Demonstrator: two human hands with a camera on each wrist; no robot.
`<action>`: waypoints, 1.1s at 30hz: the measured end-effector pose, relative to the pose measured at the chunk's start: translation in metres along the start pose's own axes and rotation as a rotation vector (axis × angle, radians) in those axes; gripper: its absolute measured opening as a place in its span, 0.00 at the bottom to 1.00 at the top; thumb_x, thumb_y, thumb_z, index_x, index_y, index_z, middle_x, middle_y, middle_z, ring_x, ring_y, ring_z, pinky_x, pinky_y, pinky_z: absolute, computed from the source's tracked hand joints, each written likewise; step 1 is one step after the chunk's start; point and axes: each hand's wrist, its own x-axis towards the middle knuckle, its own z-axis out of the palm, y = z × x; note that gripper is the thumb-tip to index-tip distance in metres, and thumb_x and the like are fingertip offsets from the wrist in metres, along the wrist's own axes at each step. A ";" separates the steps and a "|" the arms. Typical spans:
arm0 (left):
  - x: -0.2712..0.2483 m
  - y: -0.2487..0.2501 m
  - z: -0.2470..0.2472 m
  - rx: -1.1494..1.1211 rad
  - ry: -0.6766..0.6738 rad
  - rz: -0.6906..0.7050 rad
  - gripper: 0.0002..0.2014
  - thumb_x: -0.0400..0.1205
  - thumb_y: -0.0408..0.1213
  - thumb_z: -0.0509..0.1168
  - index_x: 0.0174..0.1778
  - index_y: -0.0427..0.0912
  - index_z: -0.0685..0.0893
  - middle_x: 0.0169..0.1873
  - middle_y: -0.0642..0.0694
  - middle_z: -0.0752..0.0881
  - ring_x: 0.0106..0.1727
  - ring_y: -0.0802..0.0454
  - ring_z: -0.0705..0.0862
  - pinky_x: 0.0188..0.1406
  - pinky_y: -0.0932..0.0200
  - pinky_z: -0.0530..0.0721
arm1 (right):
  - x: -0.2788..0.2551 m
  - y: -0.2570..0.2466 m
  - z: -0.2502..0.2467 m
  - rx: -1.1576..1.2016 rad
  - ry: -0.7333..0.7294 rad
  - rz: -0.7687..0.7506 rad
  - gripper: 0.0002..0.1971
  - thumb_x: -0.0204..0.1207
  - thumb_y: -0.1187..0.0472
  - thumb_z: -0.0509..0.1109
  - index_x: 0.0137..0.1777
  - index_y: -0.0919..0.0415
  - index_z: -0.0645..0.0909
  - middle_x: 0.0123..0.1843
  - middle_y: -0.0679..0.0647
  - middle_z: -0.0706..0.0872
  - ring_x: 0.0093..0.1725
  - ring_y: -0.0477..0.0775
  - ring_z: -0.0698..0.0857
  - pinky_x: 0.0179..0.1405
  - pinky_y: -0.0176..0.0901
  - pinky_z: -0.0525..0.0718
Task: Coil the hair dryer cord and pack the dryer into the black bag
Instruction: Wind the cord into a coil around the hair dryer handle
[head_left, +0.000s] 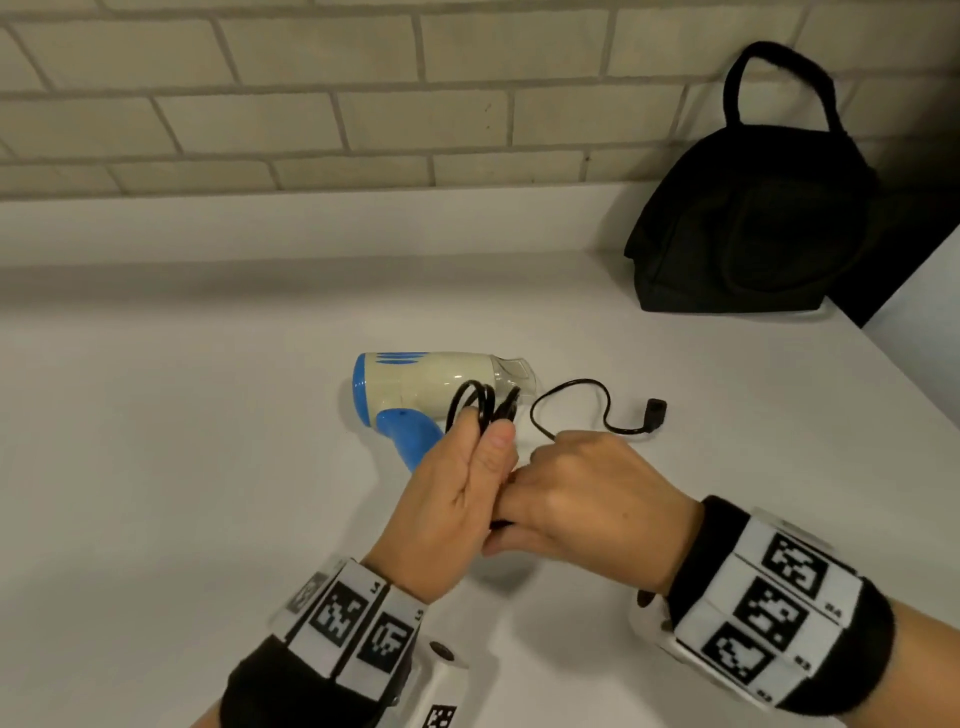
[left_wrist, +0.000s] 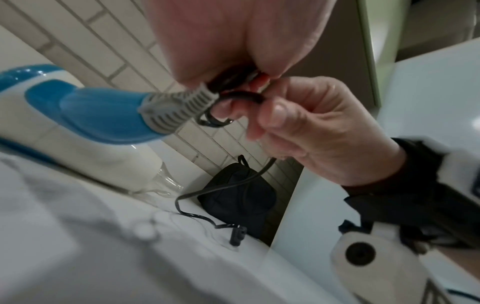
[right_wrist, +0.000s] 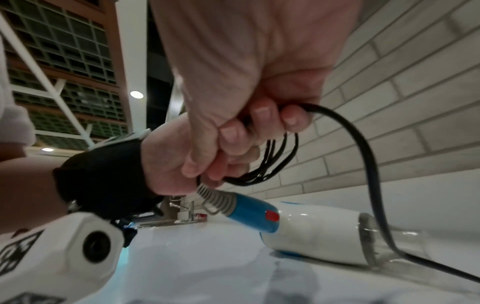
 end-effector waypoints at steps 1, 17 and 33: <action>-0.001 -0.001 0.002 0.025 -0.019 0.000 0.21 0.76 0.58 0.48 0.31 0.43 0.69 0.24 0.55 0.74 0.26 0.61 0.71 0.28 0.68 0.72 | -0.002 0.002 -0.004 0.075 0.000 -0.004 0.17 0.69 0.43 0.57 0.29 0.47 0.84 0.25 0.43 0.86 0.23 0.50 0.83 0.23 0.39 0.81; -0.007 0.008 -0.006 -0.240 -0.292 -0.244 0.11 0.64 0.51 0.67 0.26 0.48 0.78 0.12 0.58 0.70 0.16 0.64 0.65 0.18 0.74 0.66 | -0.004 0.029 -0.007 0.603 -0.061 0.192 0.06 0.70 0.60 0.72 0.44 0.59 0.79 0.46 0.46 0.80 0.39 0.45 0.77 0.38 0.39 0.77; -0.002 0.008 -0.012 -0.576 0.044 -0.542 0.19 0.65 0.51 0.62 0.11 0.49 0.66 0.08 0.57 0.59 0.10 0.61 0.55 0.10 0.70 0.52 | -0.013 0.050 0.012 0.997 -0.106 0.496 0.06 0.70 0.49 0.70 0.45 0.44 0.78 0.20 0.46 0.78 0.23 0.47 0.77 0.29 0.46 0.79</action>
